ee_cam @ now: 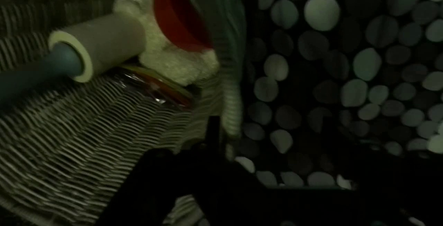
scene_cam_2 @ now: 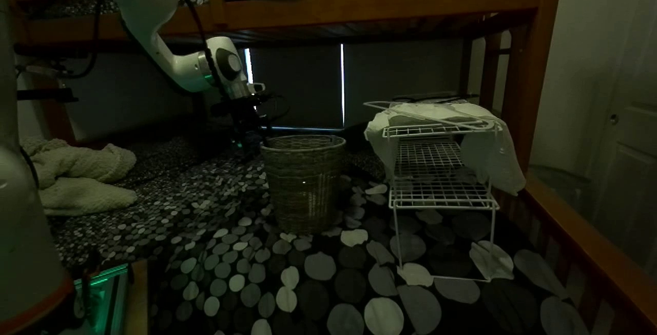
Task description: Put the trash can upright
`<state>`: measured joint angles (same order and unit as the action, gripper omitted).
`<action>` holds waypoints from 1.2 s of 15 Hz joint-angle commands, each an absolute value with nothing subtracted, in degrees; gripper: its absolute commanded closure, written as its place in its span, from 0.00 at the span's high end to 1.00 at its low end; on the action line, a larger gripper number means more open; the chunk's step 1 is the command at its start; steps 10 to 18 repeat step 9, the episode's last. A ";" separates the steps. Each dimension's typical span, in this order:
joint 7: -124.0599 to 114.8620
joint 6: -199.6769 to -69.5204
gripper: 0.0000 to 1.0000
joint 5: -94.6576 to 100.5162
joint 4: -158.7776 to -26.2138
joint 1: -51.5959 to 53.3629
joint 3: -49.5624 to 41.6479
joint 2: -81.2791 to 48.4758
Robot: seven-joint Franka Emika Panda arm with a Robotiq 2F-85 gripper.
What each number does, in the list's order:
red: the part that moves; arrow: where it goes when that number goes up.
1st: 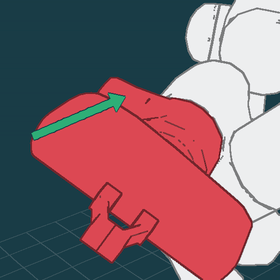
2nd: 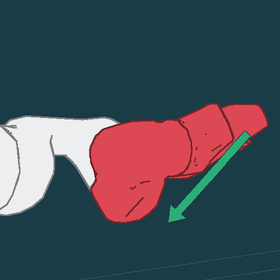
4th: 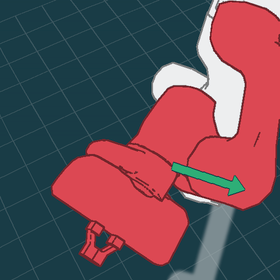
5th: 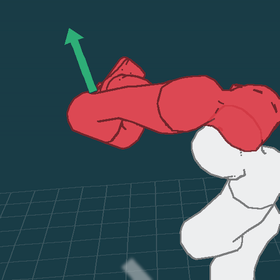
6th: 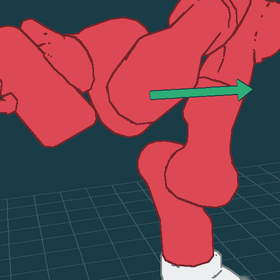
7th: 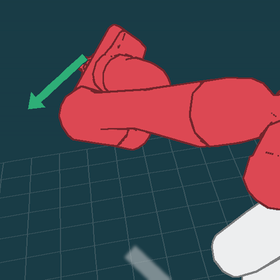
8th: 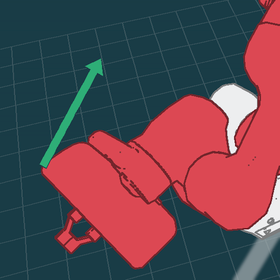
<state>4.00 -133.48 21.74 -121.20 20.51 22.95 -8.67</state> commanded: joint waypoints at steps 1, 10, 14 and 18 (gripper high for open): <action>14.89 -130.26 1.00 5.87 -121.33 14.73 30.23 -5.97; 16.43 -131.68 0.99 -7.04 -121.95 17.15 22.95 4.35; 16.43 -131.68 0.99 -7.04 -121.95 17.15 22.95 4.35; 16.43 -131.68 0.99 -7.04 -121.95 17.15 22.95 4.35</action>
